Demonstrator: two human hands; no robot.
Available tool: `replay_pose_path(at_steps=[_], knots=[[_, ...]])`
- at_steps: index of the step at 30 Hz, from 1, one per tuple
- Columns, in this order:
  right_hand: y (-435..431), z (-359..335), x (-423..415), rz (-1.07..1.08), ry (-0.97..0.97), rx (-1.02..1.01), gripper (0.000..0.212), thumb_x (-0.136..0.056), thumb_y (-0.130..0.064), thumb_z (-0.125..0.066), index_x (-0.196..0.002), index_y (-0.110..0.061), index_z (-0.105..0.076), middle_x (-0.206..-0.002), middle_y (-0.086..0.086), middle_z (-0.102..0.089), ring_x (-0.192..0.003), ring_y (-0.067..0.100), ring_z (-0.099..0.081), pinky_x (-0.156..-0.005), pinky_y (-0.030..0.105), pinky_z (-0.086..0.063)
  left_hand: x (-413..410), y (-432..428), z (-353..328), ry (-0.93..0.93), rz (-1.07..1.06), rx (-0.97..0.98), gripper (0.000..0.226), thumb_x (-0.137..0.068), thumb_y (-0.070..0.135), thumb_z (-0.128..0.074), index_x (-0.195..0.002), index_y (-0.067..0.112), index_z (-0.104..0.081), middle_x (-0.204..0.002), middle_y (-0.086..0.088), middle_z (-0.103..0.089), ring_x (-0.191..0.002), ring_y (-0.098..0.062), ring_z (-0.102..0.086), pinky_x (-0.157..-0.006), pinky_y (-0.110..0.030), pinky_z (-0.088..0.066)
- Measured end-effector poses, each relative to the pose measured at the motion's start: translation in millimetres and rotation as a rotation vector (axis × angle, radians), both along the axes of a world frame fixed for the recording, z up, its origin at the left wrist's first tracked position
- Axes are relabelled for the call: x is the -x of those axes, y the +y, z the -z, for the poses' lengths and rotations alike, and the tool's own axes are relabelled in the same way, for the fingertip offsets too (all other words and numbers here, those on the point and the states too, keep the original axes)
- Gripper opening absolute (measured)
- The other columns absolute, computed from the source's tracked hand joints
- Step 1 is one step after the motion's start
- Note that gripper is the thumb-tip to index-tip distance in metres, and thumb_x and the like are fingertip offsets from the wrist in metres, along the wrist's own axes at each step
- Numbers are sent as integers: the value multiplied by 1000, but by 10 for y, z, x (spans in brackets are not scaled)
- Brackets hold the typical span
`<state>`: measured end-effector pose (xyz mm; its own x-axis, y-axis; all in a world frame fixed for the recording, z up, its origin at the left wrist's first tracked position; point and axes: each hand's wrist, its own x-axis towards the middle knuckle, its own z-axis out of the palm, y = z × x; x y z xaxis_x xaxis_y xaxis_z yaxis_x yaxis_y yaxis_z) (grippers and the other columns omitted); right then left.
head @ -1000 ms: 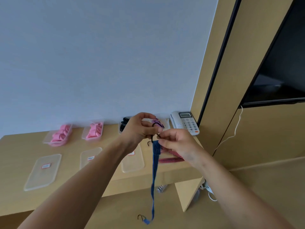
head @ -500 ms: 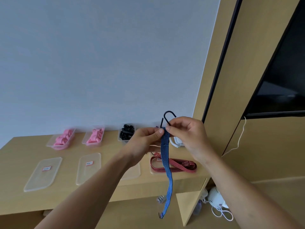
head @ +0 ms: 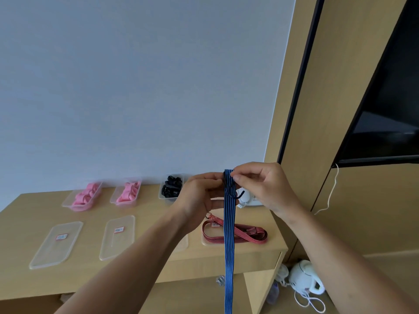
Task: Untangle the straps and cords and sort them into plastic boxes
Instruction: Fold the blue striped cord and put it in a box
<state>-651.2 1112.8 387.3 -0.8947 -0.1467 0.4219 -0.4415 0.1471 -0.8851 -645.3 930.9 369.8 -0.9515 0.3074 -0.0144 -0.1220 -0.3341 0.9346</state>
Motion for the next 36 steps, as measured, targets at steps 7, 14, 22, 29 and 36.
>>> replay_pose_path(at_steps=[7, 14, 22, 29, 36], knots=[[-10, -13, 71, 90, -25, 37, 26, -68, 3, -88, -83, -5, -68, -78, 16, -73, -69, 32, -72, -64, 31, -60, -18, 14, 33, 111, 27, 130, 42, -84, -2, -69, -125, 4, -70, -112, -25, -74, -99, -32, -73, -99, -48, -58], [-6, -38, 140, 56, -73, -283, 23, -82, -6, -79, -101, -19, -75, -82, 2, -74, -72, 17, -70, -66, 22, -58, 25, 28, 69, 133, -65, 246, 46, -90, -16, -63, -131, 5, -61, -106, -23, -77, -93, -33, -76, -93, -52, -60], [42, -65, 118, 222, 51, -193, 21, -81, -2, -78, -94, -19, -74, -89, -3, -74, -81, 16, -70, -80, 35, -59, -127, 213, 211, -10, -58, 307, 24, -105, 18, -58, -102, -2, -70, -92, -16, -78, -79, -25, -74, -82, -44, -62], [71, 61, -94, 342, 495, -281, 18, -74, 5, -82, -89, -3, -76, -84, 7, -68, -74, 17, -67, -70, 32, -56, -145, 288, 93, -151, -6, 82, 35, -105, 28, -54, -105, -1, -74, -99, -20, -77, -89, -30, -76, -75, -36, -61], [72, 327, -326, 266, 662, -449, 26, -75, -2, -85, -100, -6, -79, -97, 7, -68, -86, 19, -67, -77, 31, -57, -89, 262, 63, -191, -41, -75, 28, -101, 25, -59, -105, 2, -74, -93, -13, -74, -79, -22, -71, -77, -33, -60]])
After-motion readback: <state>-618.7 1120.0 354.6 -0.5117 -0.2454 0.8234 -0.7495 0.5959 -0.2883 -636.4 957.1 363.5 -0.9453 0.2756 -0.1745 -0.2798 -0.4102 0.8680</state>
